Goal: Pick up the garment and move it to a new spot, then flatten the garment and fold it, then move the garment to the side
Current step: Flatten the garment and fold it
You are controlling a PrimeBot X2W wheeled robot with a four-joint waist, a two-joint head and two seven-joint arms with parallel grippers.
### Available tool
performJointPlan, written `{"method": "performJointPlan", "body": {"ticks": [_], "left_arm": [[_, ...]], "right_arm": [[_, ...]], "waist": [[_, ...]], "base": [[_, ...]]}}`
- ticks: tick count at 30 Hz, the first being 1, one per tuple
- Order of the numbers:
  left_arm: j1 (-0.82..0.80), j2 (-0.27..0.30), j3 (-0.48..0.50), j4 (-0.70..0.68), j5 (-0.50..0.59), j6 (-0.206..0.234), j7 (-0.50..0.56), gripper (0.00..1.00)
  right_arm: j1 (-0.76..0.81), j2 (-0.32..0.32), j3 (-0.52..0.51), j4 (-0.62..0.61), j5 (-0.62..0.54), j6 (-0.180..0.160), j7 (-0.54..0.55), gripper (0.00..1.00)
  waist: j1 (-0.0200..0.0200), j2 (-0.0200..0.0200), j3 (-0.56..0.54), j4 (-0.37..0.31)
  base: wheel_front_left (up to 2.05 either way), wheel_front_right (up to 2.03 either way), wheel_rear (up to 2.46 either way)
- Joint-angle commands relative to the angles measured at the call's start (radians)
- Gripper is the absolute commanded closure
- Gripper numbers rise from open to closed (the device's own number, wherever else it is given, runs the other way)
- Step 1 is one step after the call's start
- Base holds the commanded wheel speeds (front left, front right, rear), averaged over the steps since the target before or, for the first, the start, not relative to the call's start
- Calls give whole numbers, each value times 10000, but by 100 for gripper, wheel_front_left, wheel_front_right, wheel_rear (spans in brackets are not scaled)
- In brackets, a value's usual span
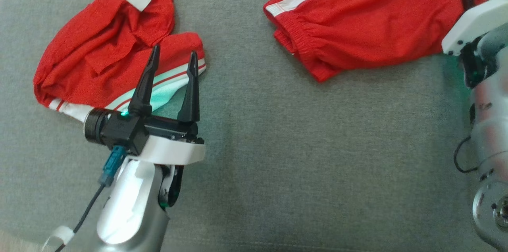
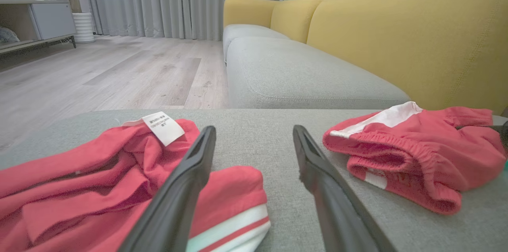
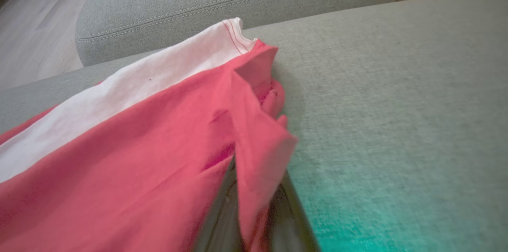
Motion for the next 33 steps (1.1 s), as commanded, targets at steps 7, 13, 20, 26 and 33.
{"method": "performJointPlan", "body": {"ticks": [7,13,20,26,33], "left_arm": [[80,43,630,-297,177,-87,-49,0],[261,6,793,-342,260,-148,-49,0],[356,-26,907,-372,339,-268,-49,0],[492,-40,1006,-303,392,-297,-49,0],[781,-53,1103,-220,358,-277,-49,0]], "right_arm": [[568,-414,692,-239,758,-7,-1063,100],[1554,-1319,717,-636,1542,-7,-1459,100],[2334,-1924,290,-756,2202,-7,-1767,100],[2253,-1392,886,-1171,2736,-7,-2235,100],[2316,-521,2168,-1993,3680,-7,-2516,100]], "waist": [[-1,0,-593,-605],[-1,0,-895,-979],[-1,0,-985,-1057],[-1,0,-1318,-992],[-1,0,-1876,-969]], "base": [[0,0,0],[0,0,0],[0,0,0],[0,0,0],[0,0,0]]}}
